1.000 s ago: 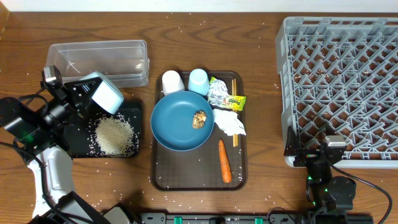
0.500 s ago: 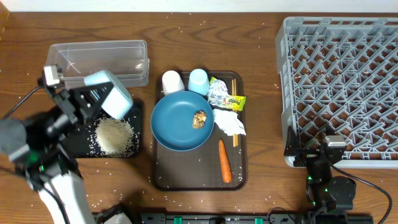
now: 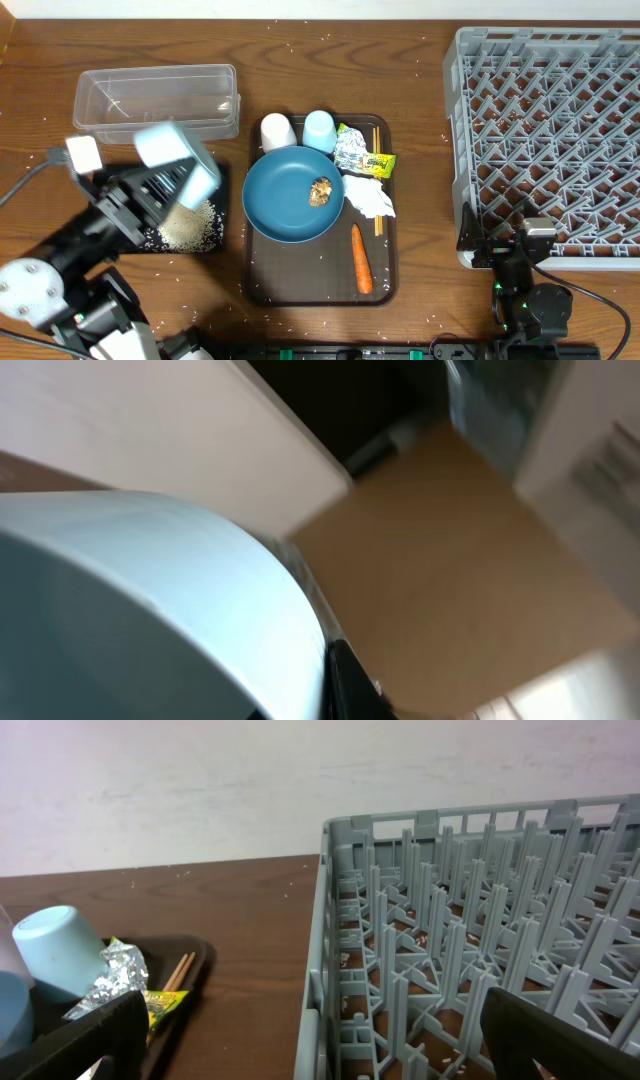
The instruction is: Sort waste into correct bins and load items into the dishwasher rack
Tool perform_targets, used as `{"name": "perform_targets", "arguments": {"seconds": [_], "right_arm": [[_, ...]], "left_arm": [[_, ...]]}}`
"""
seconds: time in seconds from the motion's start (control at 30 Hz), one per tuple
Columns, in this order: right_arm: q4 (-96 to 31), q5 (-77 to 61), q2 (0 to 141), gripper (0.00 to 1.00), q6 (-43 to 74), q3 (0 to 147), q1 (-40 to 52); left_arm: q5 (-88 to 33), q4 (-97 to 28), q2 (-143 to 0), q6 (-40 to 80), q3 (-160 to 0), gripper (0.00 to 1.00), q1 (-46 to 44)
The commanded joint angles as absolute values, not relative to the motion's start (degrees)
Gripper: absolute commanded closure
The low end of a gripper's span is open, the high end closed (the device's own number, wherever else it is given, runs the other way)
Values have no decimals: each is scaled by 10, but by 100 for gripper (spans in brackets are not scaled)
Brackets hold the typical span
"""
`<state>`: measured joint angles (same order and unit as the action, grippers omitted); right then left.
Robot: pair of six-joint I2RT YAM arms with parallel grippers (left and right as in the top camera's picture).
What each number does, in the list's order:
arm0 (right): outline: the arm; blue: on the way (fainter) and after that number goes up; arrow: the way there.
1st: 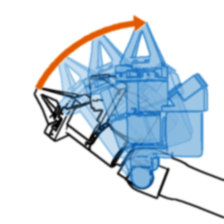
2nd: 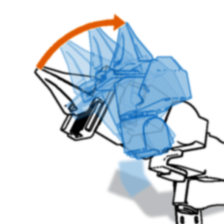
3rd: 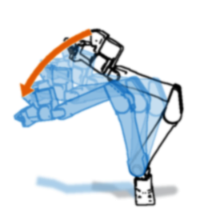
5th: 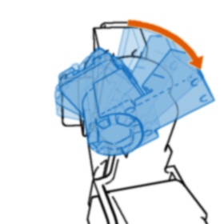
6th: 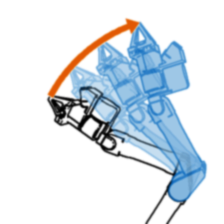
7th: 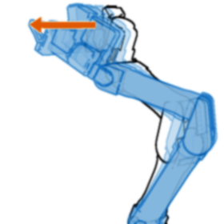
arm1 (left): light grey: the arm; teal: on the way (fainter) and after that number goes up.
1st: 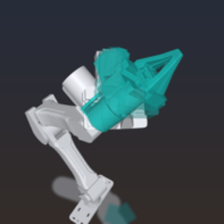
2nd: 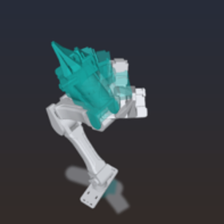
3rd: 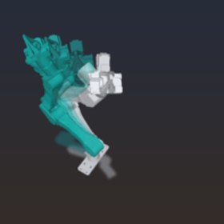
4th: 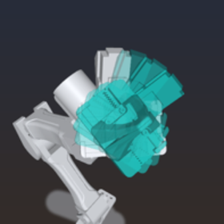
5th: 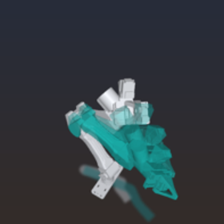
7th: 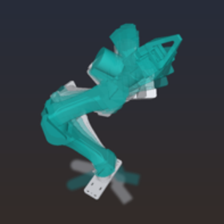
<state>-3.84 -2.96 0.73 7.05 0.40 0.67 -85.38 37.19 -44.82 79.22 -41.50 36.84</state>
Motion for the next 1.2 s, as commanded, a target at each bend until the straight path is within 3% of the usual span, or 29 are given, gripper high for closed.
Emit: {"name": "perform_targets", "arguments": {"seconds": [0.0,0.27,0.57,0.8,1.17], "right_arm": [[-41,-30,7,2,68,3,10],[-41,-30,7,1,68,3,10],[-41,-30,7,1,68,3,10],[-41,-30,7,1,68,3,10],[-41,-30,7,1,68,3,10]], "left_arm": [[-763,355,-489,773,-418,94,402],[-637,221,-520,777,-418,94,440],[-456,-91,-521,477,-422,94,452],[-398,-194,-521,323,-424,94,451],[-225,-260,-544,199,-424,94,292]]}}
